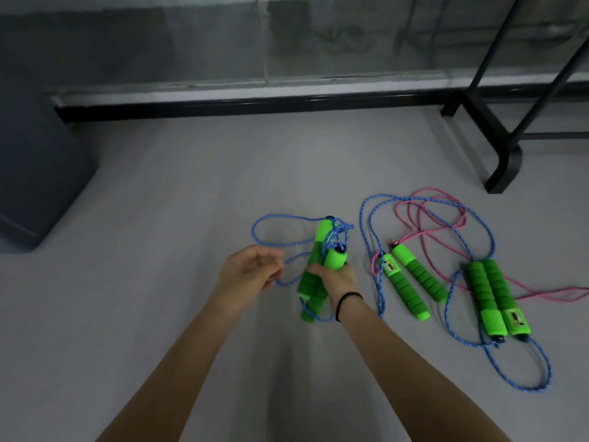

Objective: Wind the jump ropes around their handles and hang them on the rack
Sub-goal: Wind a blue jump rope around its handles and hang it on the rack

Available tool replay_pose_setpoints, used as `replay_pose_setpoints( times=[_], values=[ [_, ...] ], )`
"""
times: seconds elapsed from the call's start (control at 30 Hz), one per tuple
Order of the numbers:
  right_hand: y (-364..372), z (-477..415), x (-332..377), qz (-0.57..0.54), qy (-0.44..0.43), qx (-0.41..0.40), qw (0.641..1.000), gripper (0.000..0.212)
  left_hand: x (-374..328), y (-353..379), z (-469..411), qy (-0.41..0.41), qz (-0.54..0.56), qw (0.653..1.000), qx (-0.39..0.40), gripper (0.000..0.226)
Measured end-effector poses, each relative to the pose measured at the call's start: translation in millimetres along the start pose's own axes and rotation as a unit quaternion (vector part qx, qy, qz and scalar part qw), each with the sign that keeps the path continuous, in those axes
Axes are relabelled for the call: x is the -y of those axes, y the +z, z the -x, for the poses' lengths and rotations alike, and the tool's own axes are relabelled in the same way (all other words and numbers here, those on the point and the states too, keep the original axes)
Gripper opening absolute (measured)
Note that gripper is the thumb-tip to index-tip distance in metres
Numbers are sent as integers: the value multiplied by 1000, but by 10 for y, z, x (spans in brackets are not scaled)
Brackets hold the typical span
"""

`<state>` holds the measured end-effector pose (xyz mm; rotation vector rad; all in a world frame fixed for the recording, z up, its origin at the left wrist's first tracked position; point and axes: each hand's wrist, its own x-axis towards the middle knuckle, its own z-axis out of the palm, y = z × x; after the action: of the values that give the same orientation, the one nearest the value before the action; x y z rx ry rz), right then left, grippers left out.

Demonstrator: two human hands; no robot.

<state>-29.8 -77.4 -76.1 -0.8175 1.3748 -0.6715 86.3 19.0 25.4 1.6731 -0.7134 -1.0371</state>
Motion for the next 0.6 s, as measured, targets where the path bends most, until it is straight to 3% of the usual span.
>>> replay_pose_setpoints(
  times=[0.13, 0.27, 0.43, 0.6],
  values=[
    [42, 363, 316, -120, -35, 117, 985, 11, 10, 136, -3, -18, -86, 996, 29, 41],
    [-8, 510, 482, -138, -20, 192, 971, 17, 16, 206, 26, -21, -34, 997, 72, 42],
    [-58, 536, 537, -149, -7, 202, 968, 46, -10, 220, 37, -15, 1, 997, 73, 19],
    [-195, 569, 689, -129, 31, 149, 980, 21, 26, 198, 3, 73, -98, 992, 31, 17]
  ],
)
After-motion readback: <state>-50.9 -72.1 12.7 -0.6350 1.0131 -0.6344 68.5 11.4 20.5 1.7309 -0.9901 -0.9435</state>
